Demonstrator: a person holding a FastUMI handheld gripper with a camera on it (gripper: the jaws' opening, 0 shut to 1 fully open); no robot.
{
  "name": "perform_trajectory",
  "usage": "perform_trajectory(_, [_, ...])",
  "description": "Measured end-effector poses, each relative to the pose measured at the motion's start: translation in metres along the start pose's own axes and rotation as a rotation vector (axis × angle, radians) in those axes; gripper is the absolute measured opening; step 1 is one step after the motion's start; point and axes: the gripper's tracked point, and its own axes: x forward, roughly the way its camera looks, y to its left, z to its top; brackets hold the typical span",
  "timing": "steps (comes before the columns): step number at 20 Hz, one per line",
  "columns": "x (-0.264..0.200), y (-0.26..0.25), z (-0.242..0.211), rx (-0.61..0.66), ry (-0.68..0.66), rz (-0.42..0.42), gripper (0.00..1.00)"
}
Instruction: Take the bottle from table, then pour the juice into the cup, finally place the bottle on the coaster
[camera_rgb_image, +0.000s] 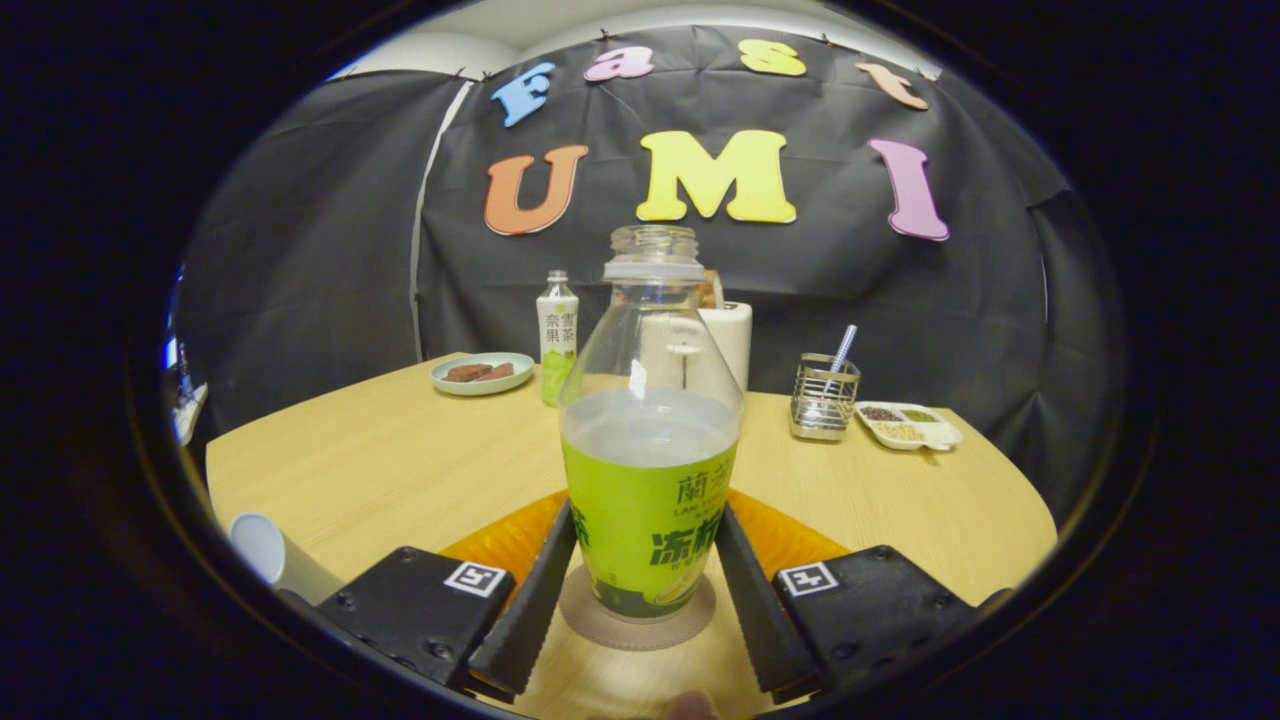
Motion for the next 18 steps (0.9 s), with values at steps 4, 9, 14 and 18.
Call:
perform_trajectory(4, [-0.010, 0.001, 0.006, 0.013, -0.020, -0.001, 0.98])
perform_trajectory(9, [-0.037, 0.002, 0.019, 0.013, -0.062, -0.028, 1.00])
perform_trajectory(14, [-0.071, 0.004, 0.033, -0.010, -0.117, -0.040, 1.00])
perform_trajectory(18, [-0.093, 0.006, 0.039, -0.012, -0.147, -0.047, 1.00])
